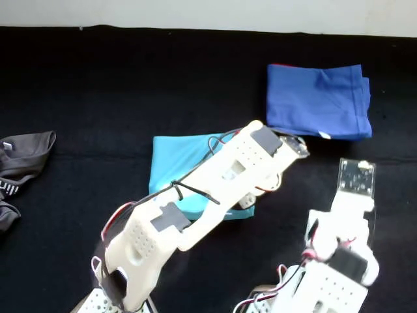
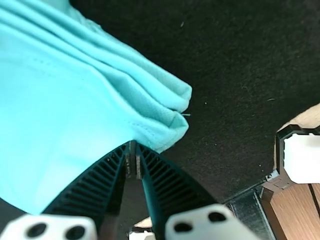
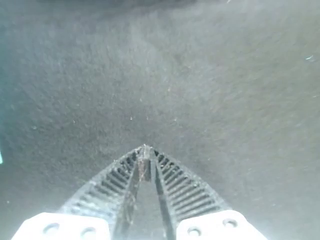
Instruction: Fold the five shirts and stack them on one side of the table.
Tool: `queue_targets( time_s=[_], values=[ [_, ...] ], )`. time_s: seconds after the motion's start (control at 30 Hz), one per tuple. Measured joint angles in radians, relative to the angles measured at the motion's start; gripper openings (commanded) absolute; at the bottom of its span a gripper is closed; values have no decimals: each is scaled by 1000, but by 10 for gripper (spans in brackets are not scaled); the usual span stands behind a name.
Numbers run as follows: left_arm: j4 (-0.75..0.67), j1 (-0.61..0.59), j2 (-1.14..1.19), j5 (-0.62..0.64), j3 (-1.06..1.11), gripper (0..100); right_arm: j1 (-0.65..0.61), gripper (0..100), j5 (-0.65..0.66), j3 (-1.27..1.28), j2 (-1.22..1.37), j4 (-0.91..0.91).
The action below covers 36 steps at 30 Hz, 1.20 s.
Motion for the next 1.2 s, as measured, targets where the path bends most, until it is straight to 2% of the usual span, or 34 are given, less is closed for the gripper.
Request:
queue_targets(
  time_s=[0.13,0.37,0.43,0.57,0.73,0.93,1.2],
  values=[
    [3,0,0,8,0,9,0,5,20,34,-158,29],
    [9,28,-103,8,0,9,0,5,29,38,-143,31],
    [12,-14,-157,8,0,9,0,5,29,38,-98,31],
    [29,-173,-250,8,0,9,-21,5,29,15,23,28],
    [60,-373,-342,9,58,9,-169,5,29,-132,239,28],
    [55,-450,-496,-54,379,9,-407,5,29,-377,532,91],
    [-249,-585,-730,-71,852,9,-657,5,29,-528,779,109]
  ],
)
